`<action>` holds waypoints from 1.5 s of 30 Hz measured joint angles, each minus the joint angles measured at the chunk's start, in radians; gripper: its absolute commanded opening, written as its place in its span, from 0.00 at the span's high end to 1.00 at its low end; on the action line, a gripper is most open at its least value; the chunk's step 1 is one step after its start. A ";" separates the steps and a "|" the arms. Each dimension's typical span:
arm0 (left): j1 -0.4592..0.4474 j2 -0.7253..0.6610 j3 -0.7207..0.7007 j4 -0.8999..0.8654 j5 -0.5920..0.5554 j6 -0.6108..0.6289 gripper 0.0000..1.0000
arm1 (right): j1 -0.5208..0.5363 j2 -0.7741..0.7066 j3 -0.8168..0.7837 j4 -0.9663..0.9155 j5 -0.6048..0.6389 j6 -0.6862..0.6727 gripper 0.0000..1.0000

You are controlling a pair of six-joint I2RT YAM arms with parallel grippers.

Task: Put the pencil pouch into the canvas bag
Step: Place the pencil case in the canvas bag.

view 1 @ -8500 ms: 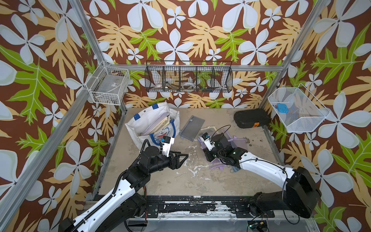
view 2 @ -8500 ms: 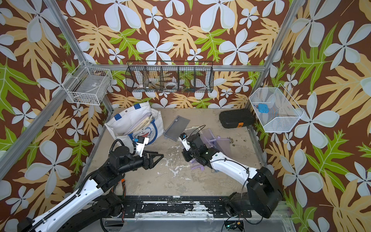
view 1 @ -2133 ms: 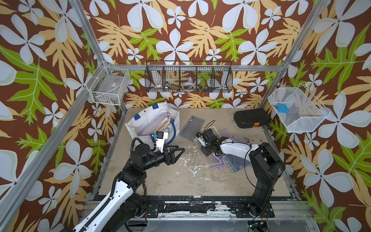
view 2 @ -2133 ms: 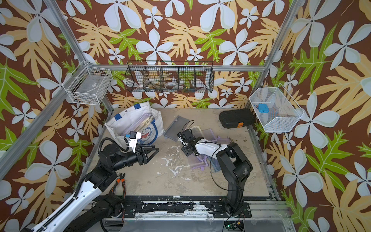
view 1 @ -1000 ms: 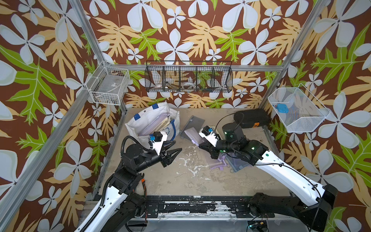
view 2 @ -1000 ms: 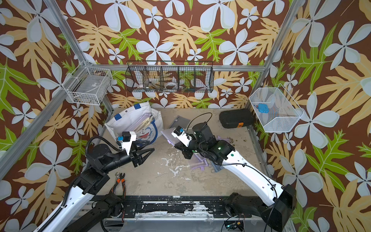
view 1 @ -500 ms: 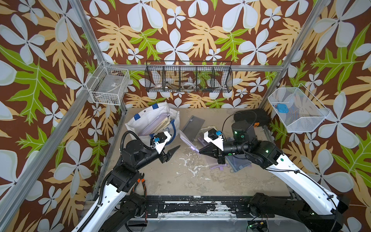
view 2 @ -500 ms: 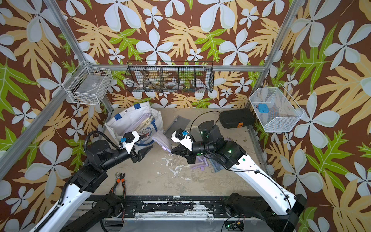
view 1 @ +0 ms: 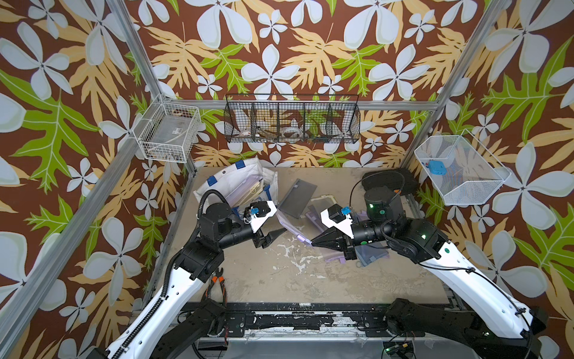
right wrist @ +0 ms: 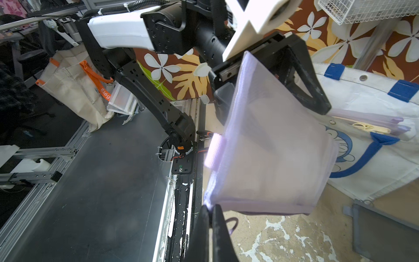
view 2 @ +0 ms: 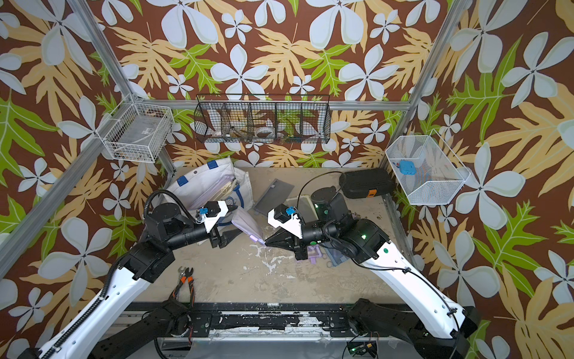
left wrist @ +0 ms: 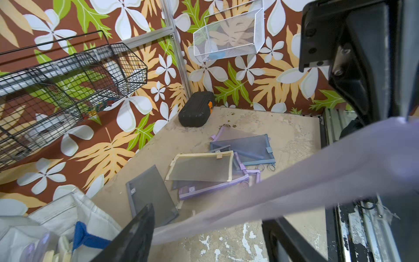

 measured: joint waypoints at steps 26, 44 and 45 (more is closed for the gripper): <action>-0.001 -0.110 -0.002 -0.035 -0.211 -0.108 1.00 | -0.001 -0.049 -0.023 0.111 0.428 0.146 0.17; 0.048 0.231 0.387 -0.030 -0.809 0.143 1.00 | -0.014 -0.085 -0.193 0.212 0.772 0.317 0.00; 0.070 0.254 0.395 -0.019 -0.822 0.161 1.00 | -0.017 -0.086 -0.197 0.215 0.776 0.318 0.00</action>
